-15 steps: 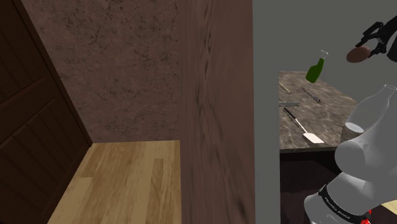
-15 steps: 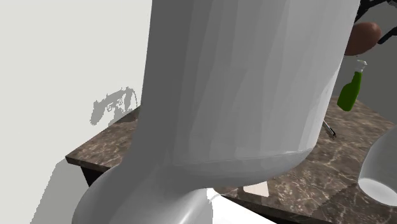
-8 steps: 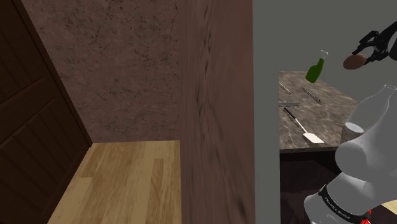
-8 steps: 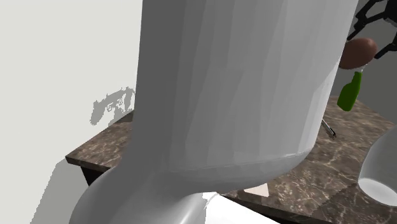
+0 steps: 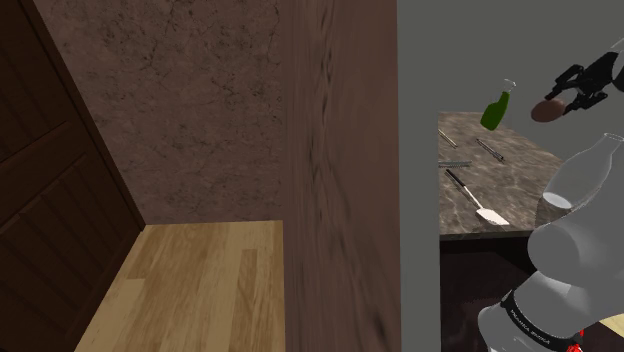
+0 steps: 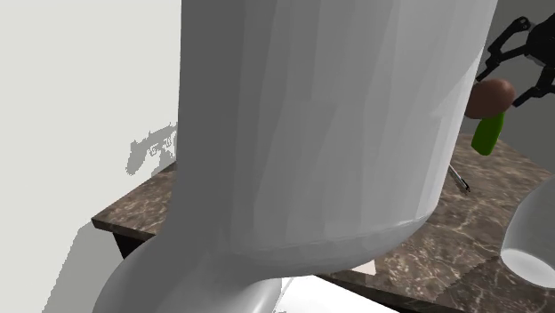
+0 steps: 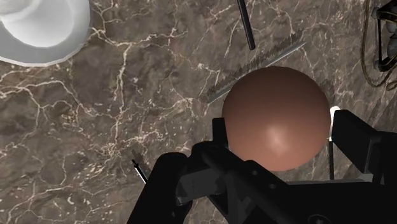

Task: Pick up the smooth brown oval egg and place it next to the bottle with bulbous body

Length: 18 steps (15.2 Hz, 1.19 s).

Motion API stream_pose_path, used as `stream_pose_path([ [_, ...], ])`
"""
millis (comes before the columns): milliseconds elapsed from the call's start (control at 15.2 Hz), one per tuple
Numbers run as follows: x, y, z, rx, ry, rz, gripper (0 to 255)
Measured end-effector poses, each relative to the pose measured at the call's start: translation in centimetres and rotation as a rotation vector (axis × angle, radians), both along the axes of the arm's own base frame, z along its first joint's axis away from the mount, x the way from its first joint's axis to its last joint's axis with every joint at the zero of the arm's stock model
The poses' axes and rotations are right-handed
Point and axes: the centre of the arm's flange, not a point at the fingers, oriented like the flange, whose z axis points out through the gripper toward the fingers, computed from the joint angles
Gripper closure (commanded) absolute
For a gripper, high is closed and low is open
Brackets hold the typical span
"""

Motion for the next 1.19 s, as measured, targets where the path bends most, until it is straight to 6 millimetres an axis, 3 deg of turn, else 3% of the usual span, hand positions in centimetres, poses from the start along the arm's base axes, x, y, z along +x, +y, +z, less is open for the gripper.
stream_pose_path([
  [1188,0.0,0.0,-9.6,0.0,0.0,0.0,255],
])
